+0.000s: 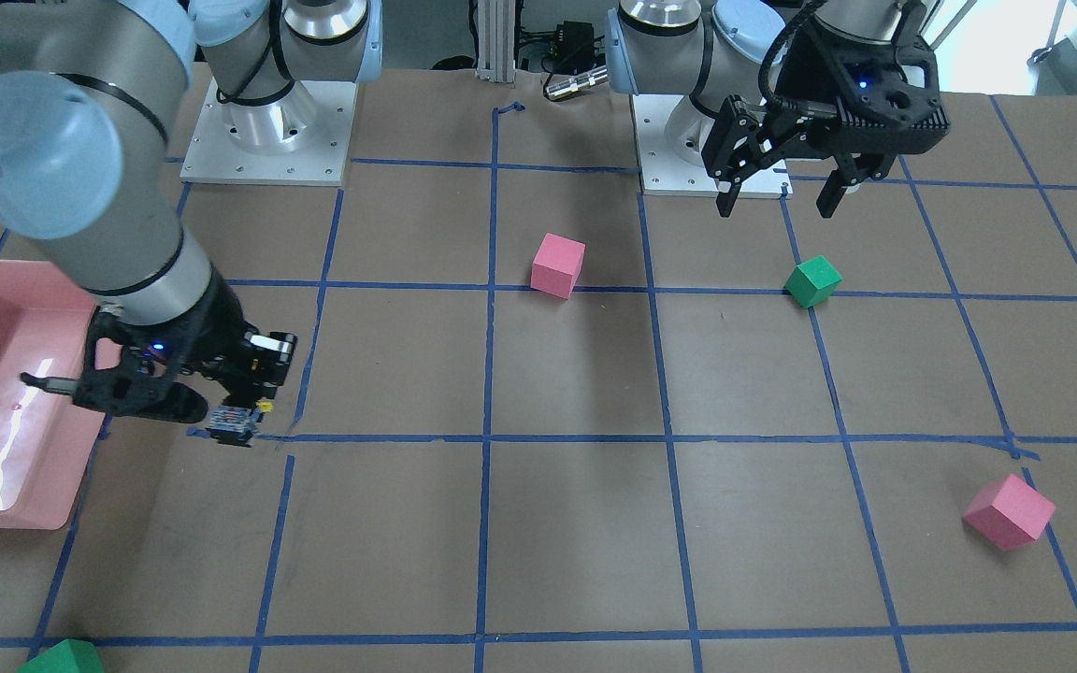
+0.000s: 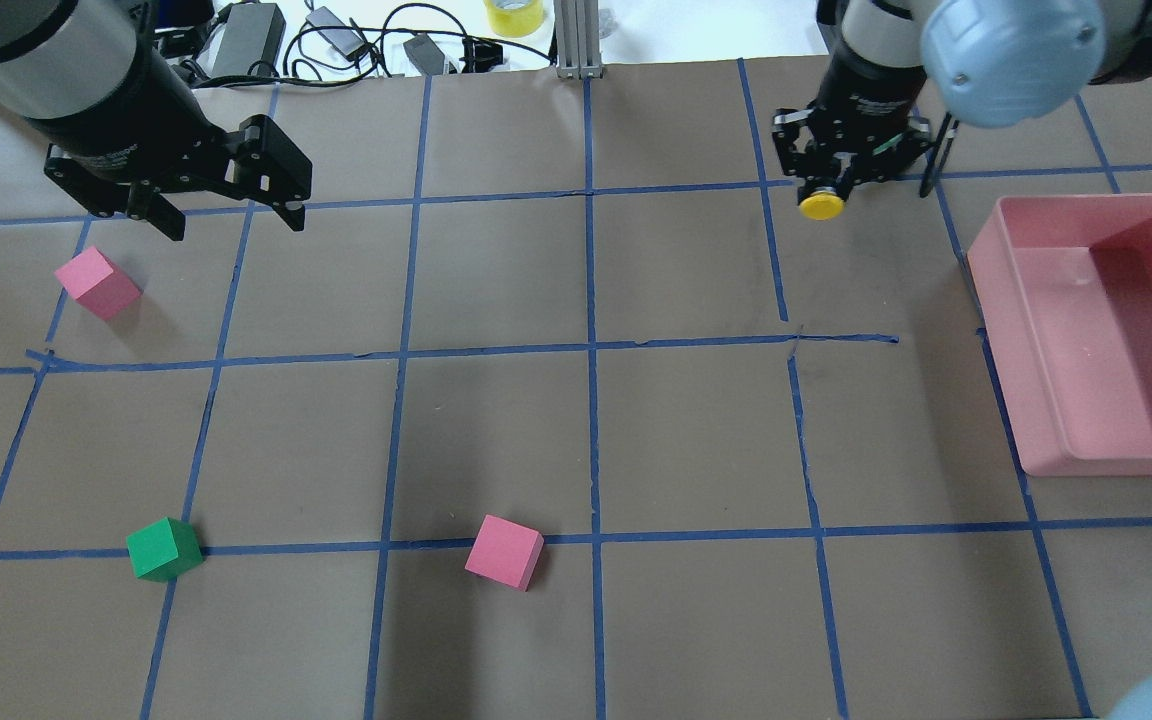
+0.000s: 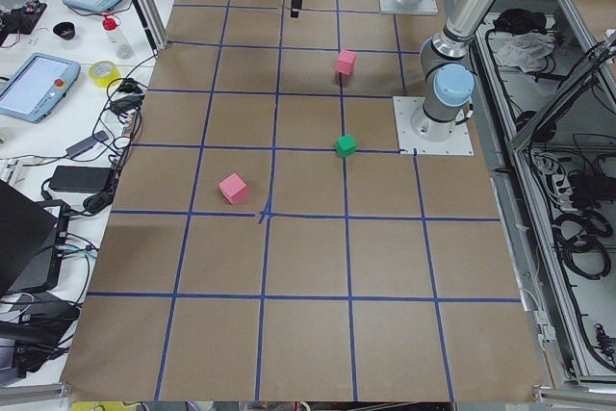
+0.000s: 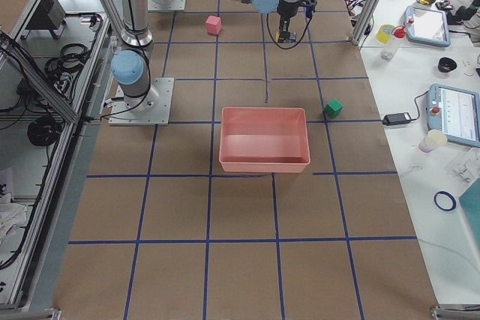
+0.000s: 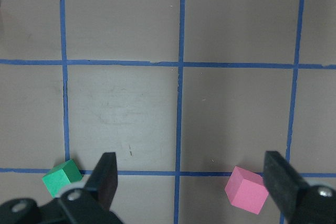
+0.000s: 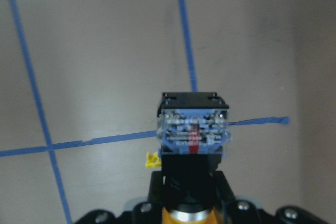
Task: Align button upright
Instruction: 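Lift the button out of the bin with the right gripper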
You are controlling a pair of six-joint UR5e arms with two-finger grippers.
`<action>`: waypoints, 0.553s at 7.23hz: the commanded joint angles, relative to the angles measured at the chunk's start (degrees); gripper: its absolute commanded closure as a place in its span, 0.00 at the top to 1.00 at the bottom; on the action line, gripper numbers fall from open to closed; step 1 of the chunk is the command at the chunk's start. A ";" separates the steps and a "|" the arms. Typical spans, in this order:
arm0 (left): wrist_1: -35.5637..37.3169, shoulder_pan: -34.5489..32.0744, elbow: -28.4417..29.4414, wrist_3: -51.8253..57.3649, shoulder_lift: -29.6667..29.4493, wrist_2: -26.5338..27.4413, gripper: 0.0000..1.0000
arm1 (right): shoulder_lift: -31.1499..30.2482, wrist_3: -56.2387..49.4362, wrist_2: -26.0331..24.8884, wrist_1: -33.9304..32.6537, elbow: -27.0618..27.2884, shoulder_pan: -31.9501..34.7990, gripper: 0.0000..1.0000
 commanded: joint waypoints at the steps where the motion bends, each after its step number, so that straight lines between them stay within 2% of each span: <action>1: 0.00 0.00 -0.08 0.00 0.00 0.07 1.00 | 5.67 2.69 1.99 -9.38 0.12 7.41 0.00; 2: 0.00 0.00 0.00 0.00 0.00 -0.02 1.00 | 8.22 4.27 1.99 -12.73 0.03 9.18 0.00; 4: 0.00 0.00 0.00 0.00 0.00 -0.02 1.00 | 12.01 4.38 1.56 -15.39 -0.06 13.39 0.00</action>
